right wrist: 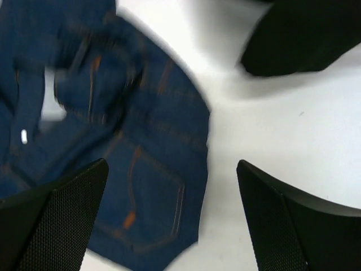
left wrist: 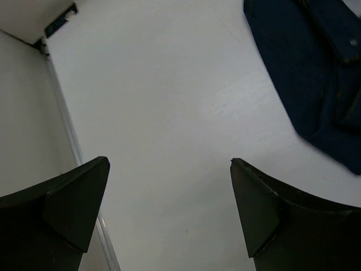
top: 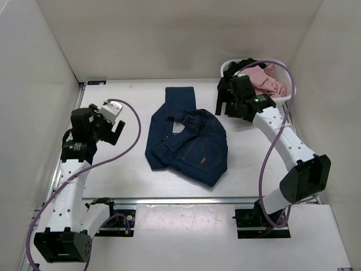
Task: Fold and stack the trousers
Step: Grab the trousers from the pile, then flatten the trousers out
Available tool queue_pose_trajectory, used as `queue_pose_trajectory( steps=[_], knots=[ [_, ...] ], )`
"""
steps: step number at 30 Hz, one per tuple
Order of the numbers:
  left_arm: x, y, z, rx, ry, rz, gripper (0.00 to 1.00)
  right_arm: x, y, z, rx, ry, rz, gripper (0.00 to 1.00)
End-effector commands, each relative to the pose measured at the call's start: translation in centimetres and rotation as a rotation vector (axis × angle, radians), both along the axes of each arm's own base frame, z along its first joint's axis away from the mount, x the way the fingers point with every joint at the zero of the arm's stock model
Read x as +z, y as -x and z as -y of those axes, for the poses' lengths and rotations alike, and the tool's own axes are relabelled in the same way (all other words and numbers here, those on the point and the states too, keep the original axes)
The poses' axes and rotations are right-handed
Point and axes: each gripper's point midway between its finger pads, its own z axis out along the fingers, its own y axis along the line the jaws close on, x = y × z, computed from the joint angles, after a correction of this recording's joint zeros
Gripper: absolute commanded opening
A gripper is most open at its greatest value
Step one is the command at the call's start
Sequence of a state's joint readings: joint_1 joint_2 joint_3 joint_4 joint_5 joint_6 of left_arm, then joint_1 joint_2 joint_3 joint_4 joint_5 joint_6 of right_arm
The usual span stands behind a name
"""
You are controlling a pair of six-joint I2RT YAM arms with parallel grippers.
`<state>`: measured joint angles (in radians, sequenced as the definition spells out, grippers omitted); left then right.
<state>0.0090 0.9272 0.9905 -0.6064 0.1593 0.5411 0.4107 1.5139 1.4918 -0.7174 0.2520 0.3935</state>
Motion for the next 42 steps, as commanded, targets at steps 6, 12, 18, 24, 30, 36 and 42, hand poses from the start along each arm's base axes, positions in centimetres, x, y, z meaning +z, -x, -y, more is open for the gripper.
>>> queue_pose_trajectory(
  steps=[6,12,18,24,30,36,42],
  knots=[
    [-14.5,6.2,6.1,-0.331,-0.026,-0.574,0.98,-2.3,9.3,-12.9,0.559,0.067,-0.028,0.99],
    [-16.4,3.4,10.1,-0.338,0.167,-0.653,0.98,-9.6,13.5,-19.5,0.844,0.23,-0.122,0.99],
    [-17.8,1.4,13.1,-0.316,0.354,-0.755,1.0,-14.1,13.2,-22.9,0.907,0.206,-0.14,0.97],
    [-20.3,1.3,13.5,-0.257,0.4,-0.852,0.93,-18.3,14.4,-23.4,0.812,0.134,-0.214,0.86],
    [-21.1,1.3,13.7,-0.258,0.407,-0.873,0.33,-19.4,13.8,-19.6,0.634,0.148,-0.257,0.0],
    [-18.6,0.1,13.0,-0.253,0.362,-0.764,0.15,-9.8,13.0,-14.5,0.422,0.04,-0.049,0.0],
    [-16.7,-1.2,13.2,-0.254,0.253,-0.672,0.15,-0.3,15.2,-5.0,0.045,-0.13,0.148,0.0]
  ],
)
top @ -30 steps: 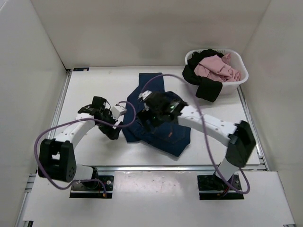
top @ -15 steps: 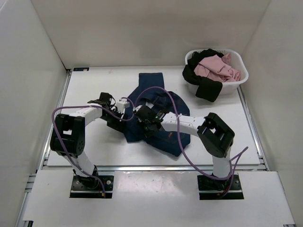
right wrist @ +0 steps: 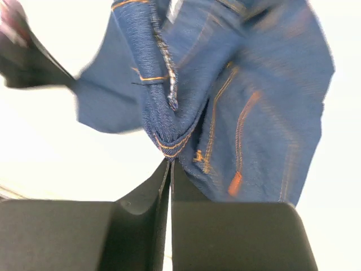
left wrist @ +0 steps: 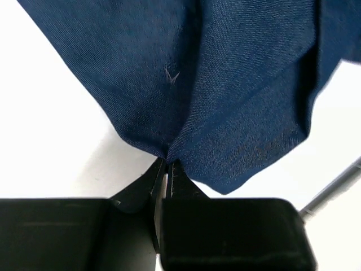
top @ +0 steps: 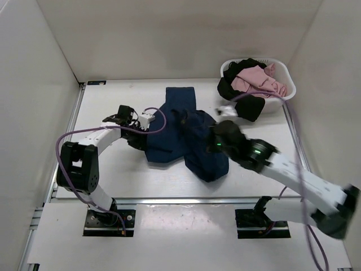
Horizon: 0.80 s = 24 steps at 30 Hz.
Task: Fold and stack the trousers
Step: Flatten the trousers out
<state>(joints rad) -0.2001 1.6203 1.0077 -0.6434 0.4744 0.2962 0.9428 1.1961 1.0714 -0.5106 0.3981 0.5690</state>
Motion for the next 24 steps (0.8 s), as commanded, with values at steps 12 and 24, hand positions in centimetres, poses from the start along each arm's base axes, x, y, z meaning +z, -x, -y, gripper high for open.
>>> queue_pose_trajectory(
  steps=[12,24],
  knots=[
    [4.0,-3.7,5.4,-0.193,-0.165,0.25,0.15,-3.8,8.5,21.2,-0.971,-0.066,-0.134,0.99],
    [14.5,-8.1,1.9,-0.078,-0.353,0.585,0.15,-2.9,6.2,20.3,-1.016,0.126,-0.073,0.99]
  ],
)
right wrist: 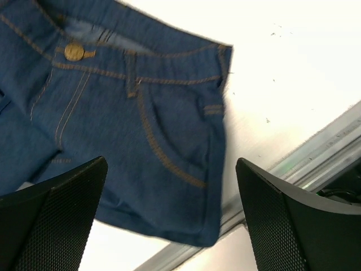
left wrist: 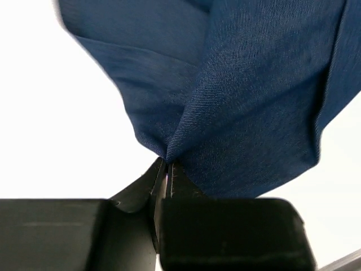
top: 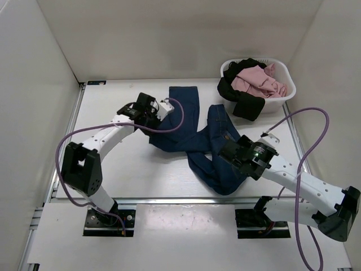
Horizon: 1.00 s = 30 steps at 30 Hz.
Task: Fold and stack the trousers
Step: Flatten the trousers out
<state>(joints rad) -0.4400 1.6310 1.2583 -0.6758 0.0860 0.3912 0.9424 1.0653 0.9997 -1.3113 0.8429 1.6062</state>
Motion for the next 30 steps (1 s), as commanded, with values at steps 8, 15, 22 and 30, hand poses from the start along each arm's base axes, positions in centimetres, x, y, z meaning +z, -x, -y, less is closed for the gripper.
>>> queue_pose_trajectory(
  steps=[8,15,22,30],
  knots=[
    [27.9,-9.2,1.5,0.038,0.069,0.643,0.15,-4.4,0.1,-1.6,0.128,-0.072,-0.038,0.99],
    [17.1,-19.5,7.7,-0.032,-0.041,0.556,0.5,-4.8,-4.8,-3.7,0.208,-0.047,-0.044,0.99],
    [16.6,-18.5,0.5,0.166,0.015,0.459,1.0,-5.7,-6.5,-7.3,0.376,-0.173,-0.076,0.99],
    [12.1,-10.5,-13.6,0.41,0.014,0.235,0.98,-9.4,-6.4,-9.1,0.439,-0.252,-0.245,0.99]
  ],
)
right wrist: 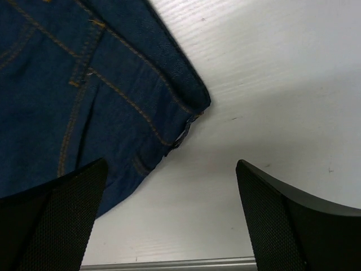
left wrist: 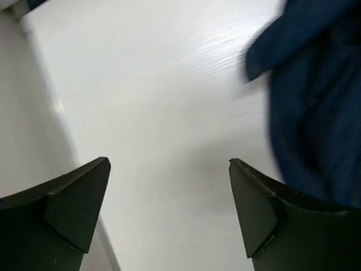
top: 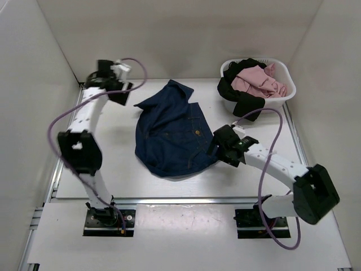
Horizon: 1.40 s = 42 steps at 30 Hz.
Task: Fold and stack the trousers
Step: Flatten the trousers out
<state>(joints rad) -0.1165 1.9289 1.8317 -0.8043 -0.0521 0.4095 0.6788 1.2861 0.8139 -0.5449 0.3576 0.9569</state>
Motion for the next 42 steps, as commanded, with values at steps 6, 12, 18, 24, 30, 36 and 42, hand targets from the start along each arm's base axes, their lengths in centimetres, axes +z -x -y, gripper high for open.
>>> queue_pose_trajectory(
  steps=[6,12,18,24,30,36,42],
  knots=[
    [-8.2,11.2,1.8,-0.044,0.153,-0.313,0.93,-3.4,-1.9,-1.3,0.004,-0.084,-0.146,0.96],
    [-13.1,12.3,2.6,-0.019,0.179,-0.446,0.89,-5.9,-2.7,-3.5,0.044,-0.134,-0.232,0.76],
    [-14.6,13.7,2.7,-0.022,0.188,-0.488,0.89,-6.3,-3.3,-2.9,0.008,-0.135,-0.233,0.02],
    [-11.1,12.0,3.2,-0.042,0.21,-0.382,0.93,2.0,-1.4,4.7,-0.217,0.0,-0.077,0.0],
    [-9.6,11.9,6.1,-0.149,0.2,-0.371,0.93,10.5,4.4,12.2,-0.486,-0.044,0.192,0.0],
    [-10.3,13.3,16.1,-0.392,0.309,-0.477,0.94,8.1,4.3,10.4,-0.417,-0.074,0.127,0.0],
    [-10.7,17.6,24.2,-0.595,0.382,-0.595,0.99,10.9,2.3,10.6,-0.383,-0.016,0.185,0.0]
  ],
)
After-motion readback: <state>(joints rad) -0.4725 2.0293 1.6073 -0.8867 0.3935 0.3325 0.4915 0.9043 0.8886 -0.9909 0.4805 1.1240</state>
